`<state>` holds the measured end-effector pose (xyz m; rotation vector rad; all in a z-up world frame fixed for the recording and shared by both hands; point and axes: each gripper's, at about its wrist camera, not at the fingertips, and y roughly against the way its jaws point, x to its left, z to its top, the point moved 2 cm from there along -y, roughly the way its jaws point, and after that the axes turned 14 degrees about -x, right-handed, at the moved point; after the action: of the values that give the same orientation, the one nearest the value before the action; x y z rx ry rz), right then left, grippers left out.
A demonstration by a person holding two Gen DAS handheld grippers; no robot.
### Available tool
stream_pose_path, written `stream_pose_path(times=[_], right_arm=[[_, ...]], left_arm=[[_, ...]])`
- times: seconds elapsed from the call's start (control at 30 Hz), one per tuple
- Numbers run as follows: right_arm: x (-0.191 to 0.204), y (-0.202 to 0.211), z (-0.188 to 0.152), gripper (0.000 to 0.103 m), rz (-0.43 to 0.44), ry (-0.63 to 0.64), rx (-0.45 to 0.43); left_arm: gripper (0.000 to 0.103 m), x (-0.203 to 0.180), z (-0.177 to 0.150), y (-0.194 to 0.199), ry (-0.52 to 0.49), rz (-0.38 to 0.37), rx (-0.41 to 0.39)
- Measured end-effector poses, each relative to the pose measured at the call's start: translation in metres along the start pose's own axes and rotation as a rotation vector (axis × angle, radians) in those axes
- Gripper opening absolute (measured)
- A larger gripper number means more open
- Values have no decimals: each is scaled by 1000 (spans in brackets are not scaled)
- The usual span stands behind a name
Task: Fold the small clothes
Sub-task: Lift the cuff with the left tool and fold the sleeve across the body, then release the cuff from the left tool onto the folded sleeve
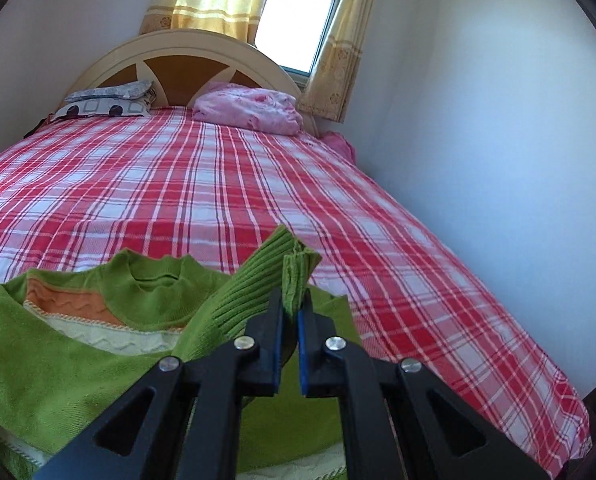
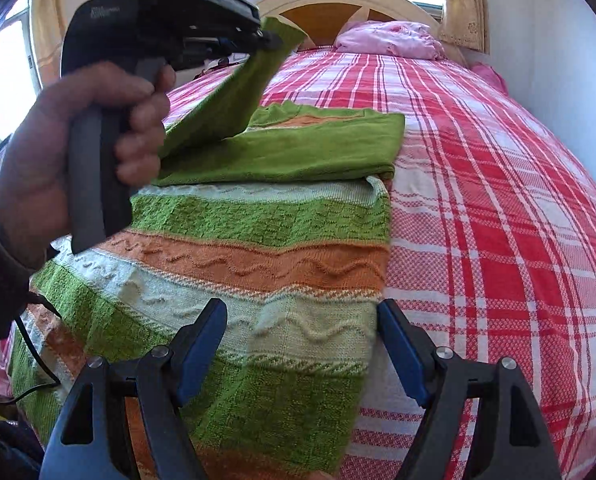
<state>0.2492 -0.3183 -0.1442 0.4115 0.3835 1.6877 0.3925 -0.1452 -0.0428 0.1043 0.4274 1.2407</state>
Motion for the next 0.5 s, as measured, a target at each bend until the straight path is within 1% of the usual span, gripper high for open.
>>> stream_pose_path(times=[0.07,0.17,0.23,0.3,0.37,0.4,0.43,0.47,0.5], right_arm=[[1,-2,1,79,6,-4,3],[3,-3,0,81,2,10,4],[4,-4,0,83,5,16,5],[4,-4,0,83,10,12,6],[3,-4,0,84,15,7,6],[3,-4,-1,84,15,7,7],[3,-3,-1,84,15,8,6],[4,-3,-1,84,15,7,5],[3,-2,0,84,14,4,0]], left_arm=[[6,-7,-9,-6,-22,-5,23],[6,-19,-18,-13,-62,-31,56],[8,-24,-23,-17,-93,-63,89],[19,-29,-29,-15,-125,-85,122],[43,-28,-29,-4,-155,-105,132],[49,-26,-29,4,-160,-117,124],[59,-22,-26,13,-169,-122,109],[65,-17,-24,24,-184,-121,93],[67,-9,-21,36,-196,-115,75]])
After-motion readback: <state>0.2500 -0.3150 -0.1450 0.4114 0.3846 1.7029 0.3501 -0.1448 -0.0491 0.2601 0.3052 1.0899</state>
